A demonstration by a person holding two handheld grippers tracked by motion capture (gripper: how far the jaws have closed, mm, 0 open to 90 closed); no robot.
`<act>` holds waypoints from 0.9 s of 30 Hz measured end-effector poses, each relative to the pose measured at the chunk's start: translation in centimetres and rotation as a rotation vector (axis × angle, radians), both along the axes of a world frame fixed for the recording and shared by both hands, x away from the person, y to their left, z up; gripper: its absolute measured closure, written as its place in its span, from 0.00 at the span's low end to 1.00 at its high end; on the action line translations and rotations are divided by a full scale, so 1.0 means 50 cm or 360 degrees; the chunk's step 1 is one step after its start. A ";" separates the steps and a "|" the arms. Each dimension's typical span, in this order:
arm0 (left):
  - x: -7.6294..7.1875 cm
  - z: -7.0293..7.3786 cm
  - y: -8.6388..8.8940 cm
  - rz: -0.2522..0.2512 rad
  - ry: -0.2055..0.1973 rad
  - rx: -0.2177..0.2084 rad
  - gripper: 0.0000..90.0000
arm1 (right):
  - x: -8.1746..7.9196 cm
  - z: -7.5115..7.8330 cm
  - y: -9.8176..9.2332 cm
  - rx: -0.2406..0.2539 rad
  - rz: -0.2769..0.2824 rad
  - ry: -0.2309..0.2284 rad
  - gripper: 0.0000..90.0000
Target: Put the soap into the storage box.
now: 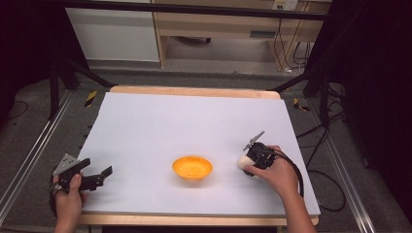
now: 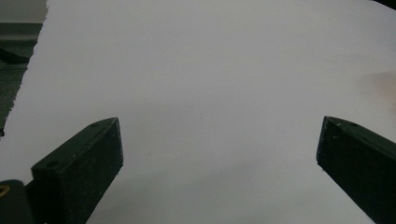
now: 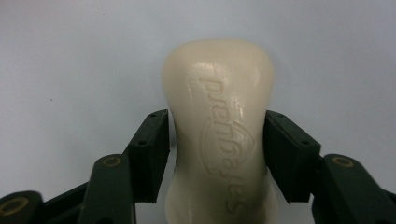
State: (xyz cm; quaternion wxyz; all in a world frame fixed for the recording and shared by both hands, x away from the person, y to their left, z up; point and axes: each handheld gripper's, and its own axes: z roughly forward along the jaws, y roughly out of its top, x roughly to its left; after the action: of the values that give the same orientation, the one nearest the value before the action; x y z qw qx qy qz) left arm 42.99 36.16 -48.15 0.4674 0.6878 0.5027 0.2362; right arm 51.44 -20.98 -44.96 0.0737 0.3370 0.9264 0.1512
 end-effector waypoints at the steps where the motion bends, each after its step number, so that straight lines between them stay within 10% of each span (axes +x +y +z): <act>1: 0.000 0.000 0.000 -0.0001 -0.0002 0.0004 0.00 | 0.000 -0.001 0.001 -0.0006 0.0001 0.0003 0.50; 27: 0.000 0.000 -0.001 0.0009 -0.0001 0.0009 0.00 | -0.006 0.006 -0.002 0.0040 0.0028 -0.0036 0.55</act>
State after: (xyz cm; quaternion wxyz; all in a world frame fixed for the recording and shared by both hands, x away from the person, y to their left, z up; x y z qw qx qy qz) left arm 42.97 36.13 -48.14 0.4650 0.6875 0.5039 0.2391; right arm 51.13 -21.06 -44.68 0.0786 0.3280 0.9264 0.1673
